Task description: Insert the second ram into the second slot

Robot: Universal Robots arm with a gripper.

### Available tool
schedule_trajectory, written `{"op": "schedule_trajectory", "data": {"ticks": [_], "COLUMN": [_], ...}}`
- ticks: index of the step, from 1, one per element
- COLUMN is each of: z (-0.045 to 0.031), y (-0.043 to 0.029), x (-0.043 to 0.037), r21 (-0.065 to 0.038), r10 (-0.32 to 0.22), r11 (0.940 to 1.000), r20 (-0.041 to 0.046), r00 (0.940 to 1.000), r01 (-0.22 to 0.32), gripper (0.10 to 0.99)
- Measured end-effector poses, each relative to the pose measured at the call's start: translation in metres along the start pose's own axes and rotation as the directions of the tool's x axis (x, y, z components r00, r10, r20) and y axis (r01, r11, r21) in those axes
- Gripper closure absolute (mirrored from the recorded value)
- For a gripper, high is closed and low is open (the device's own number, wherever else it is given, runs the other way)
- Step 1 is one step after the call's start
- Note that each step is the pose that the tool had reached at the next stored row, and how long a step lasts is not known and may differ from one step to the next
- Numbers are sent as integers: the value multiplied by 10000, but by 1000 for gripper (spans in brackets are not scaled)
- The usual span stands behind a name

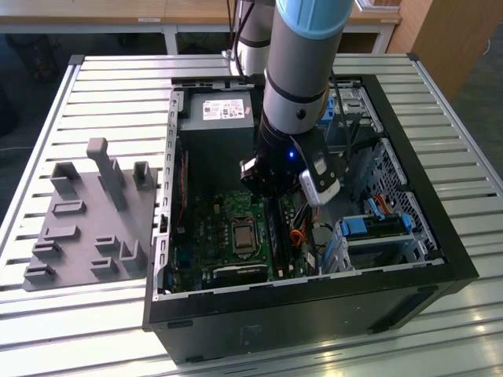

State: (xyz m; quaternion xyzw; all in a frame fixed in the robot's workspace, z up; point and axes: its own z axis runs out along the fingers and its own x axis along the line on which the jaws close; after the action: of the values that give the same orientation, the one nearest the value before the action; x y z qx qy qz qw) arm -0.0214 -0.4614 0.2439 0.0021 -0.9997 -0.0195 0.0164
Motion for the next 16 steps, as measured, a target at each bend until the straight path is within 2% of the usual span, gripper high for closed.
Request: {"op": "schedule_trajectory", "data": {"ticks": [6, 7, 10, 16], "z": [62, 99, 106, 111], "y": [-36, -37, -38, -49], "x": [-3, -27, -54, -54], "r21": [3, 2, 4, 2], "r10": [2, 1, 1, 1], "r11": [10000, 10000, 10000, 10000], "r20": [-26, -28, -38, -41], "r00": [10000, 10000, 10000, 10000], "r01": [-2, -1, -1, -1], "gripper": [973, 973, 973, 973]}}
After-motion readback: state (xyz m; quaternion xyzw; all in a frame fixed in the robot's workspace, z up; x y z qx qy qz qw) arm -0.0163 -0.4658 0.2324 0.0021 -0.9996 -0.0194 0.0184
